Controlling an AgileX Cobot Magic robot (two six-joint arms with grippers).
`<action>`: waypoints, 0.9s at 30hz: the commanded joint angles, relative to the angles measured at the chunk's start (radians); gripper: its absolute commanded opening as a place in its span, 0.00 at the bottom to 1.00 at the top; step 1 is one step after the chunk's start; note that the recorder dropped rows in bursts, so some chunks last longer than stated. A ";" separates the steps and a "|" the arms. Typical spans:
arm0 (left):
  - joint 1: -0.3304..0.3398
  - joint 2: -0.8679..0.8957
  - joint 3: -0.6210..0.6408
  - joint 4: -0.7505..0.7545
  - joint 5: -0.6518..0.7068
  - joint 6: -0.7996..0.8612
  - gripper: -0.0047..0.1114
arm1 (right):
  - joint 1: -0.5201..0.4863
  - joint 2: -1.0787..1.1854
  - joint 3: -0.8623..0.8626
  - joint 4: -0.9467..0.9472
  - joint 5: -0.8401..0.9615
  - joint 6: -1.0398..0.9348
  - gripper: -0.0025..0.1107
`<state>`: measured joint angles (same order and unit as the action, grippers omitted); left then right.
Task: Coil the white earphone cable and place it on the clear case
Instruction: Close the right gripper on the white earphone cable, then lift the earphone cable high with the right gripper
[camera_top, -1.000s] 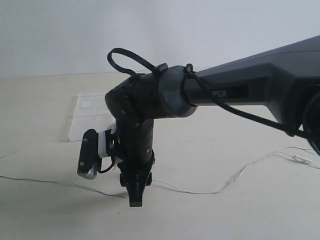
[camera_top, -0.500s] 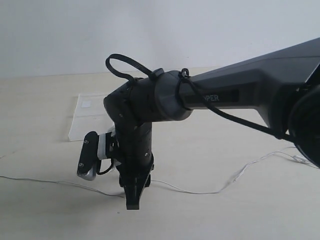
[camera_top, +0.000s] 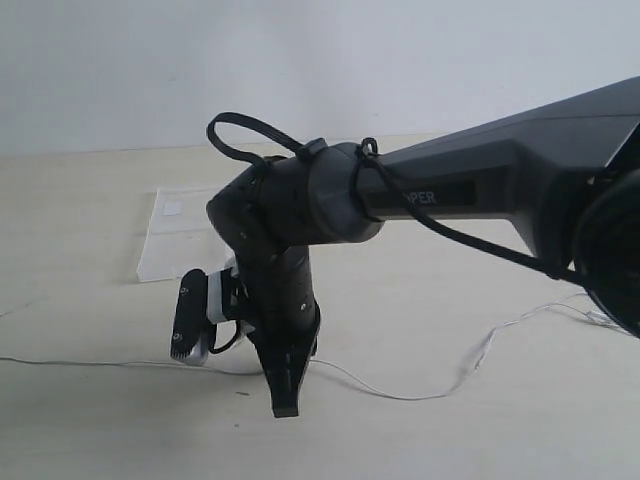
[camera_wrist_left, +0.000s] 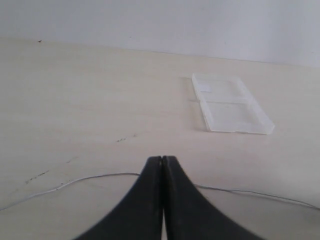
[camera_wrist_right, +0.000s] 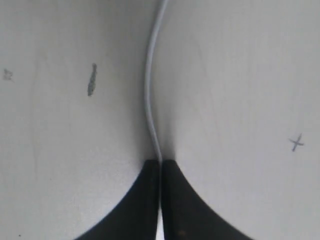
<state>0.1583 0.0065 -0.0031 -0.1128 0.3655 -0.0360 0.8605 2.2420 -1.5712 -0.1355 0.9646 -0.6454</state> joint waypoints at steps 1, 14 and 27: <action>0.003 -0.007 0.003 0.002 -0.005 0.002 0.04 | 0.001 -0.031 0.006 -0.031 0.006 0.062 0.02; 0.003 -0.007 0.003 0.002 -0.005 0.002 0.04 | 0.001 -0.373 0.006 -0.075 -0.220 0.398 0.02; 0.003 -0.007 0.003 0.002 -0.005 0.002 0.04 | 0.001 -0.841 0.008 -0.493 -0.503 0.855 0.02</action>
<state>0.1583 0.0065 -0.0031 -0.1128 0.3655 -0.0360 0.8605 1.4322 -1.5635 -0.5107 0.4706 0.1396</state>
